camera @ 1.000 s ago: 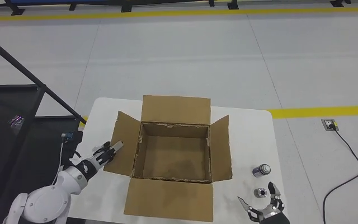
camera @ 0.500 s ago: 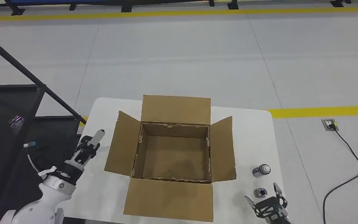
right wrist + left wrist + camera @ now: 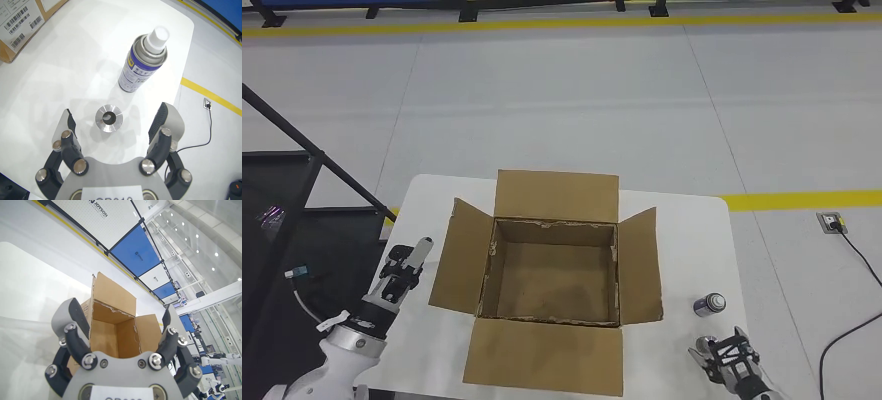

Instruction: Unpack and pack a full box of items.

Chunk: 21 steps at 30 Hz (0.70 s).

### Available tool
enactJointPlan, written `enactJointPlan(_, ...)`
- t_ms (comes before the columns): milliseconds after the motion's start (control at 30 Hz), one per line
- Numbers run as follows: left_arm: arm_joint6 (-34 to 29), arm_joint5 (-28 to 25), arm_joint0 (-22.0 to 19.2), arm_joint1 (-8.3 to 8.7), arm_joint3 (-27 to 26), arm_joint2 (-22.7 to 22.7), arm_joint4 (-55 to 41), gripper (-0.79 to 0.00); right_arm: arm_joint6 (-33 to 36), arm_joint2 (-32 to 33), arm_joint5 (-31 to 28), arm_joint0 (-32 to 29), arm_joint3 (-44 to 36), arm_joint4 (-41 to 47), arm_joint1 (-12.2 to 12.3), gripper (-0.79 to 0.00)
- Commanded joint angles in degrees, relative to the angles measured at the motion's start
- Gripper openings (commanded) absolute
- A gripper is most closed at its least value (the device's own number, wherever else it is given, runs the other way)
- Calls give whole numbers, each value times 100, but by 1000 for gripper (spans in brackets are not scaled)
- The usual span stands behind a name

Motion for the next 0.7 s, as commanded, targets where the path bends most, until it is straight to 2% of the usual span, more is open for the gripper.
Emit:
enactJointPlan(0,0,0,0,0,0,0,0,0,66,-8,-6,55,93,12,7,-403)
enactJointPlan(67,0,0,0,0,0,0,0,0,151,-19,-57,106,165,53,15,-434)
enactJointPlan(100,0,0,0,0,0,0,0,0,181,-17,-89,124,183,66,20,-520)
enactJointPlan(167,0,0,0,0,0,0,0,0,176,-29,-138,116,187,49,30,-785)
enactJointPlan(333,0,0,0,0,0,0,0,0,91,-71,-66,21,62,10,40,-785)
enactJointPlan(433,0,0,0,0,0,0,0,0,-221,-70,-31,-174,-332,32,44,-785)
enactJointPlan(533,0,0,0,0,0,0,0,0,-740,-71,8,-604,-1195,10,43,-785)
enactJointPlan(667,93,106,1,-12,54,-19,9,0,-1100,-213,387,-1194,-2591,-319,25,-785)
